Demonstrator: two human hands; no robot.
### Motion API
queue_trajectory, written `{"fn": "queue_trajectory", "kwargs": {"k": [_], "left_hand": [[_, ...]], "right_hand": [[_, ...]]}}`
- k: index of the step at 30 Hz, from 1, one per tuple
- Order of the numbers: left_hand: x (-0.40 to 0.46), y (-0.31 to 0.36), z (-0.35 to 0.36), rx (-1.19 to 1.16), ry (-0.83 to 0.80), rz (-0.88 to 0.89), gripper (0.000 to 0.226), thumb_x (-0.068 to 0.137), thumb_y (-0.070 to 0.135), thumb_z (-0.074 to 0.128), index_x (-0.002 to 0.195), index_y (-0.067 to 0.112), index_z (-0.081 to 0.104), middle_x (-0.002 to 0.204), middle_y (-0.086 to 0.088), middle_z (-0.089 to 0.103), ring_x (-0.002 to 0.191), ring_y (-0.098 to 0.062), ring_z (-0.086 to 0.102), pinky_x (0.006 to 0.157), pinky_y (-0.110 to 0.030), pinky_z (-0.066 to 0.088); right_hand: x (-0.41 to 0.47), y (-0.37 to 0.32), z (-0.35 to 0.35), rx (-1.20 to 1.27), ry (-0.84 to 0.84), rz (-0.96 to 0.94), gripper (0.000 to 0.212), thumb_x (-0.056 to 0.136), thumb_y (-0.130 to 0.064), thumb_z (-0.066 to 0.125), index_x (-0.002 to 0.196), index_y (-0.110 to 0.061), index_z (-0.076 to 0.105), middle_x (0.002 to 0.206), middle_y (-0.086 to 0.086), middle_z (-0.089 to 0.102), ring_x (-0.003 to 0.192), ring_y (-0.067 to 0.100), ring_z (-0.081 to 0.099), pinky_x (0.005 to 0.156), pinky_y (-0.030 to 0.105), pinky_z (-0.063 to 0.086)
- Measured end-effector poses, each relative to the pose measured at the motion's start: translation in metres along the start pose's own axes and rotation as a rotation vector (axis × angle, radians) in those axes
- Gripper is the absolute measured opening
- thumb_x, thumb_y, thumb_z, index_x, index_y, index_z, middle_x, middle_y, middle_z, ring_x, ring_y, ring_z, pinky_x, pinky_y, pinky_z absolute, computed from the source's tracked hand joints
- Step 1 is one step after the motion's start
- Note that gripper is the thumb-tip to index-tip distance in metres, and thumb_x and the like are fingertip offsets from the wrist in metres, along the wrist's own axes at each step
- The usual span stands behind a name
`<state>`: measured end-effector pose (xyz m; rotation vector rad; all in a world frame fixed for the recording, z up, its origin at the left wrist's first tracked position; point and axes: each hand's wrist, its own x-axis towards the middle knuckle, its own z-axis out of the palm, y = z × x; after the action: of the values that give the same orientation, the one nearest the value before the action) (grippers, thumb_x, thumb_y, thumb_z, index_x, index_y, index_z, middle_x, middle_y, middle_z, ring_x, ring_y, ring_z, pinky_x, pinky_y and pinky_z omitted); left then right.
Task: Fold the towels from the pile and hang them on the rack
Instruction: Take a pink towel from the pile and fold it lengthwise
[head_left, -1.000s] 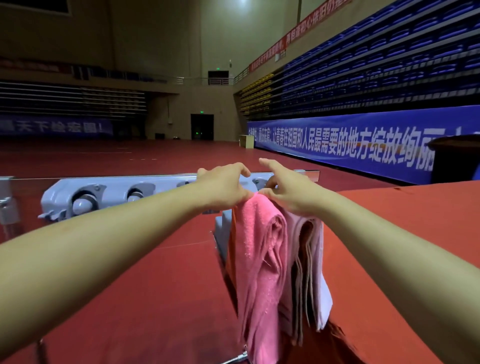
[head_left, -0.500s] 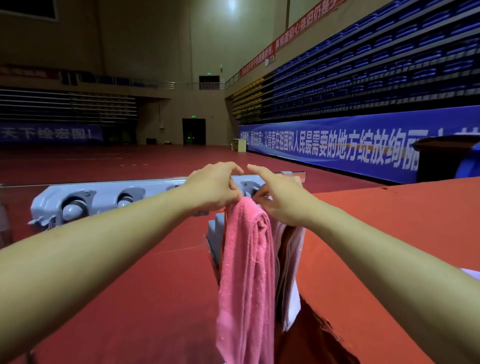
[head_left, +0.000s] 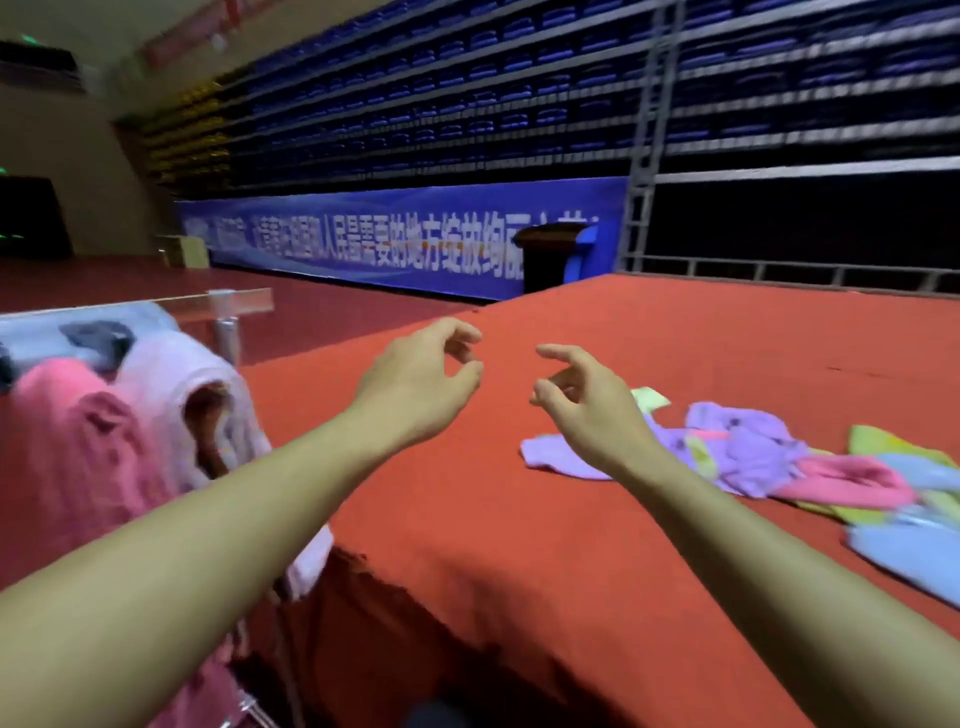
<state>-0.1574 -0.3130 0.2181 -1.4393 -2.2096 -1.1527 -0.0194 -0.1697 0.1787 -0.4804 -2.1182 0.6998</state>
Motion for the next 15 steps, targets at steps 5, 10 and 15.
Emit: {"fn": "queue_trajectory", "kwargs": {"k": [5,10,15], "left_hand": [[-0.006,0.034,0.115,-0.244,-0.22,0.141,0.032,0.084,0.017,0.065,0.109,0.037,0.06,0.1,0.023,0.065,0.057,-0.003,0.054,0.068,-0.026,0.045],[-0.006,0.043,0.21,-0.352,-0.348,0.162,0.029,0.085,0.015,0.064,0.106,0.035,0.062,0.102,0.018,0.068,0.059,-0.002,0.056,0.07,-0.023,0.042],[0.003,0.047,0.29,-0.461,-0.349,0.096,0.027,0.084,0.011,0.066,0.103,0.031,0.066,0.088,0.015,0.07,0.057,-0.002,0.054,0.066,-0.015,0.043]], "right_hand": [[-0.06,0.093,-0.076,-0.18,0.02,0.236,0.032,0.092,-0.027,0.057,0.124,-0.028,0.059,0.093,-0.011,0.068,0.082,0.007,0.065,0.073,0.027,0.045],[-0.099,0.162,-0.109,-0.25,0.053,0.397,0.028,0.091,-0.025,0.06,0.118,-0.026,0.062,0.094,-0.007,0.072,0.085,0.008,0.065,0.078,0.029,0.049],[-0.11,0.217,-0.108,-0.262,0.109,0.523,0.028,0.09,-0.021,0.06,0.117,-0.028,0.06,0.086,-0.005,0.072,0.083,0.01,0.064,0.081,0.03,0.047]]}}
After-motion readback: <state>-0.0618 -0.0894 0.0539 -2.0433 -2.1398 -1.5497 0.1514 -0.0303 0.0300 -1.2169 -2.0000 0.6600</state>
